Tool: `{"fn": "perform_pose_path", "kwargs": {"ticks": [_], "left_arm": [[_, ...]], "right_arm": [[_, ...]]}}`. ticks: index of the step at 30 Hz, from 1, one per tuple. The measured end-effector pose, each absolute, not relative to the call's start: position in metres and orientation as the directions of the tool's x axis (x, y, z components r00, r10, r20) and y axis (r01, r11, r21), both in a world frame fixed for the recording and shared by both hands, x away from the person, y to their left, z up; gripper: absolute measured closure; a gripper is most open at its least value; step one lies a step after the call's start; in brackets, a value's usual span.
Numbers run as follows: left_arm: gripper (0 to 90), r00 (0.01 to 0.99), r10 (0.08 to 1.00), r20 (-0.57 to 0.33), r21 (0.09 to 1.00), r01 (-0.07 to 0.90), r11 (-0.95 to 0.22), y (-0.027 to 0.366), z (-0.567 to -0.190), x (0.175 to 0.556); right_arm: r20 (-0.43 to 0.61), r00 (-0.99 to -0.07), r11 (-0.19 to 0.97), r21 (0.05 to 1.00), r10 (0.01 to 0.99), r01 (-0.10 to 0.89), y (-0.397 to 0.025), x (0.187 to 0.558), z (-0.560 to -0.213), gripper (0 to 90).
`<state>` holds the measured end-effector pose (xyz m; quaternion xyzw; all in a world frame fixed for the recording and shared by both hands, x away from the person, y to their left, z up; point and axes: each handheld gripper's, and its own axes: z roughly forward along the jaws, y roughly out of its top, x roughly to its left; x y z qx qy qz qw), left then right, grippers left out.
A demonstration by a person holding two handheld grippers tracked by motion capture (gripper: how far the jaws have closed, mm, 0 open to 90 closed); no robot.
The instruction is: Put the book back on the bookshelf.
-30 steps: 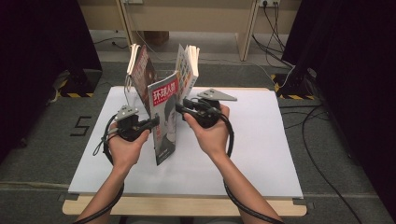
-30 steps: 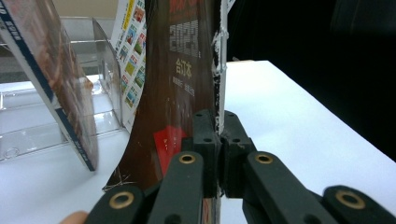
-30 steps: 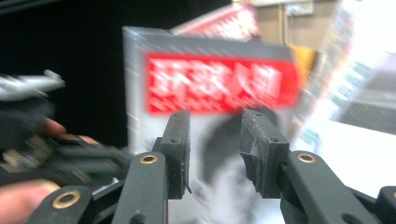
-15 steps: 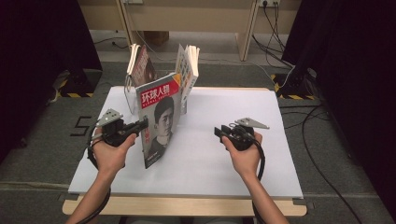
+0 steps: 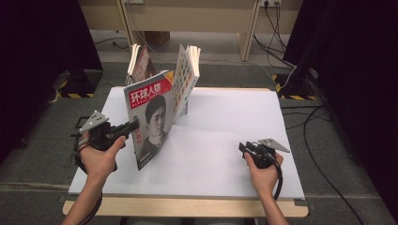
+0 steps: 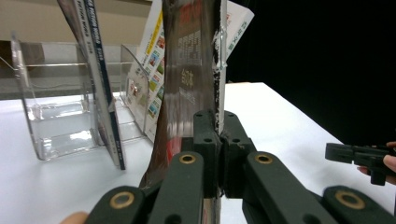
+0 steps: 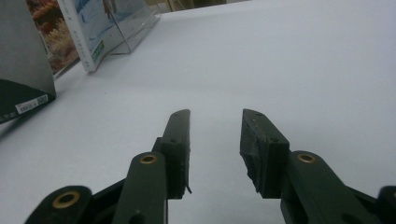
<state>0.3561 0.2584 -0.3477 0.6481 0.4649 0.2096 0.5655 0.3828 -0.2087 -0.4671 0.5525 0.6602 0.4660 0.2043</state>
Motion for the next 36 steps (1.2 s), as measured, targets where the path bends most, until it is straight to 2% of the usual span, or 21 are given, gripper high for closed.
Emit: {"fn": "perform_pose_path", "kwargs": {"ticks": [10,18,36], "left_arm": [[87.4,0.470,0.849,-0.241,0.939,0.335,0.081,0.274,-0.346,0.345],[87.4,0.464,0.855,-0.233,0.944,0.318,0.085,0.282,-0.346,0.337],[87.5,0.432,0.876,-0.215,0.952,0.293,0.089,0.307,-0.348,0.318]], "right_arm": [[0.263,-0.254,-0.091,0.839,0.931,0.537,-0.222,0.381,-0.473,63.3],[0.205,-0.251,-0.046,0.851,0.946,0.523,-0.219,0.380,-0.475,61.4],[0.193,-0.250,-0.037,0.855,0.949,0.518,-0.217,0.381,-0.476,60.9]]}}
